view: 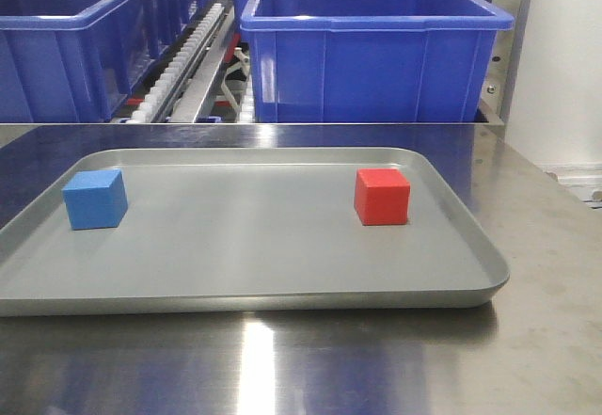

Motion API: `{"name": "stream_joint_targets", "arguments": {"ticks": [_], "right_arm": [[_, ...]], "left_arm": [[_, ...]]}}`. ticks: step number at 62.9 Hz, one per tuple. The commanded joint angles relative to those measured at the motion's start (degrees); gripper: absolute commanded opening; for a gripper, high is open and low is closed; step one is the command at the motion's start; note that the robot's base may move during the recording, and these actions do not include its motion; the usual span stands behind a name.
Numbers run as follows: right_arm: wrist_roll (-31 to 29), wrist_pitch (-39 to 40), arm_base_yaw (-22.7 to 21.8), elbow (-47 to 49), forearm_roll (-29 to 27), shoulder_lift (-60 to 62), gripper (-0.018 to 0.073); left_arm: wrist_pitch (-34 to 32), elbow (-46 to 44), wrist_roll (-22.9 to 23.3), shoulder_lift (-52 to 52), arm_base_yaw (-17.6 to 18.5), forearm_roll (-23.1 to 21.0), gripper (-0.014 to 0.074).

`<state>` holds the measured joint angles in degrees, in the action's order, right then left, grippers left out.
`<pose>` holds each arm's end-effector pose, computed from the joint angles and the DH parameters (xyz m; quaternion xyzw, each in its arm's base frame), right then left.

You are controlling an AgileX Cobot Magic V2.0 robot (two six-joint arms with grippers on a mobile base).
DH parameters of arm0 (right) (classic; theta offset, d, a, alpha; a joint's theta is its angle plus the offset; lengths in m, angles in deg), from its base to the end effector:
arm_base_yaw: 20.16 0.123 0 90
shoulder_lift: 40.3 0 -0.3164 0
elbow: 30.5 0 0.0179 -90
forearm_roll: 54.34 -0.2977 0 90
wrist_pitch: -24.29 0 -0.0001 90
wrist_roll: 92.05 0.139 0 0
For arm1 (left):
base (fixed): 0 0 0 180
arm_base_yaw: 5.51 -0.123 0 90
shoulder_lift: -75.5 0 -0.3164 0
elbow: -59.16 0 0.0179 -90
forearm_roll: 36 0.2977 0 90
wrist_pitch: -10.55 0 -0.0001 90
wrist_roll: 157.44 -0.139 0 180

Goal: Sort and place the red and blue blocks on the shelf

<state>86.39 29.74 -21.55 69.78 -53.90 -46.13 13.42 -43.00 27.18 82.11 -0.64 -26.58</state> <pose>0.1176 -0.0028 0.2199 -0.0037 0.6434 -0.0224 0.7652 0.1188 -0.0090 0.2125 0.0551 0.6879 0.0023 0.7237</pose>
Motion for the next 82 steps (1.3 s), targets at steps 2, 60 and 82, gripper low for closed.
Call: {"name": "stream_joint_targets", "arguments": {"ticks": [2, 60, 82], "right_arm": [[-0.4, 4.8, -0.4, 1.3, 0.0, 0.5, 0.0058], [3.5, 8.0, -0.3, 21.8, 0.0, -18.5, 0.0058], [9.8, -24.2, 2.6, 42.4, -1.3, -39.2, 0.0058]], "left_arm": [[-4.4, 2.0, 0.3, -1.1, -0.2, 0.0, 0.0132], [-4.4, 2.0, 0.3, -1.1, -0.2, 0.0, 0.0132], [-4.4, 2.0, 0.3, -1.1, -0.2, 0.0, 0.0132]]}}
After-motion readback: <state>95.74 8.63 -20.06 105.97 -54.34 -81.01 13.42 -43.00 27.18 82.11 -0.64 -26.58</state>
